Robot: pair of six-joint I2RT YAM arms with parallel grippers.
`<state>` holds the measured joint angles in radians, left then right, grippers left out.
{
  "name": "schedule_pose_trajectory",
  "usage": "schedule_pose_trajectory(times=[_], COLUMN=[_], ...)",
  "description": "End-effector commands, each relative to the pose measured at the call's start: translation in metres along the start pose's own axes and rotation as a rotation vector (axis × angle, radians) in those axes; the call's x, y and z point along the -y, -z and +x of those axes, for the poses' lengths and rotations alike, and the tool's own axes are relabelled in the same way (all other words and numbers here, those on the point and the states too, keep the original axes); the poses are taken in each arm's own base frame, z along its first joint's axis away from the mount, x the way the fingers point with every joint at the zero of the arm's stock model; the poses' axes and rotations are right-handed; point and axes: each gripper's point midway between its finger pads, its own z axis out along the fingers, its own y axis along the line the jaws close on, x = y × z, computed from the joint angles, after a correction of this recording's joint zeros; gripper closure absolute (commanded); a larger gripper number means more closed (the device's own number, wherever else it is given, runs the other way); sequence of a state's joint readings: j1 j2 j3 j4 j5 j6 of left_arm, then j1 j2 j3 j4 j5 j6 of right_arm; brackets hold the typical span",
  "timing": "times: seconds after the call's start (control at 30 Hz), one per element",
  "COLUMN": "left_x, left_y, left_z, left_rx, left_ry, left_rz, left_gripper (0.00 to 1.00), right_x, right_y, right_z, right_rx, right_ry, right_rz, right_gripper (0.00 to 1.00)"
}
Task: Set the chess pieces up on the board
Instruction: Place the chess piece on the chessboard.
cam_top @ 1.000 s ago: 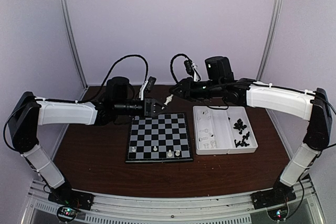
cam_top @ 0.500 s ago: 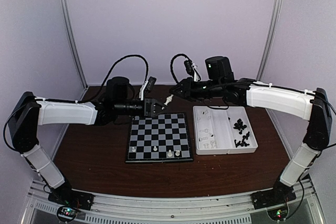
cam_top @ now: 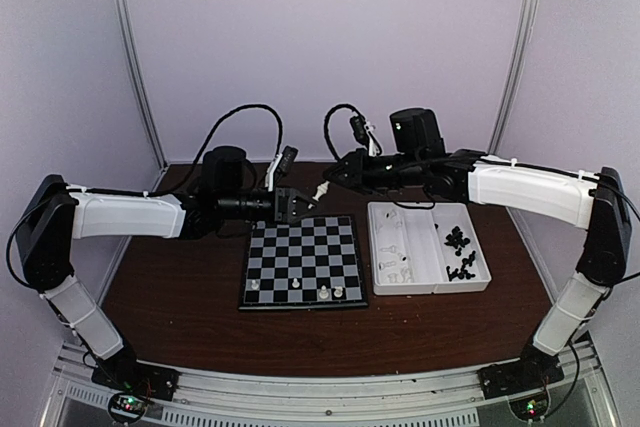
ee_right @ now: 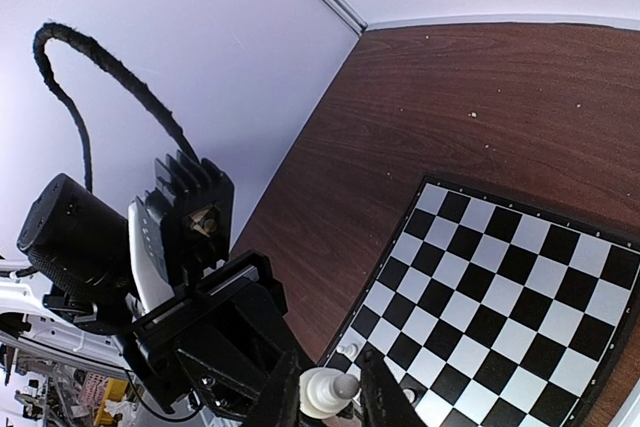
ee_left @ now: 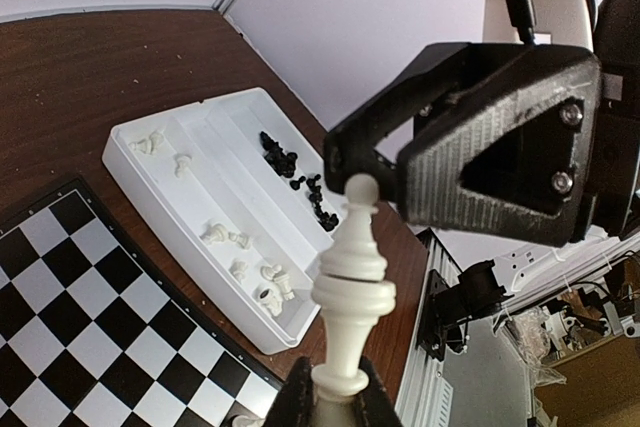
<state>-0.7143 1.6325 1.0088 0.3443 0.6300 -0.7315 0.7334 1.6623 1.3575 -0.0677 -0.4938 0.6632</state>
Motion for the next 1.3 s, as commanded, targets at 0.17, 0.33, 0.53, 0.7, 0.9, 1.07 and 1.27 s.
schedule_pose_trajectory(times=[0.17,0.33,0.53,0.7,0.9,1.07,1.27], left_x=[0.012,0.013,0.011,0.000,-0.021,-0.035,-0.045], left_y=[0.005,0.005,0.004,0.008,0.031,0.053,0.068], left_z=[-0.014,-0.015,-0.013,-0.004,0.006,0.002,-0.003], left_rx=[0.045,0.047,0.040,-0.004,-0.060,-0.059,-0.046], left_ry=[-0.062,-0.063,-0.062,-0.084,-0.132,-0.139,-0.143], left_rz=[0.039,0.038,0.032,-0.041,-0.220,-0.329,-0.389], left_gripper=[1.00,1.00,1.00,1.00,1.00,1.00,1.00], right_x=[-0.005,-0.004,-0.002,0.006,0.031,0.052,0.050], right_y=[-0.002,-0.002,0.004,0.011,0.023,0.026,0.005], right_z=[-0.008,-0.008,-0.012,-0.015,-0.005,0.016,0.045], right_rx=[0.009,0.009,0.030,0.033,0.016,0.001,-0.028], right_ry=[-0.003,-0.003,-0.004,0.017,0.180,0.353,0.468], right_rz=[-0.025,-0.023,-0.009,0.034,0.189,0.306,0.253], right_gripper=[0.85,0.89,1.00,1.00,1.00,1.00,1.00])
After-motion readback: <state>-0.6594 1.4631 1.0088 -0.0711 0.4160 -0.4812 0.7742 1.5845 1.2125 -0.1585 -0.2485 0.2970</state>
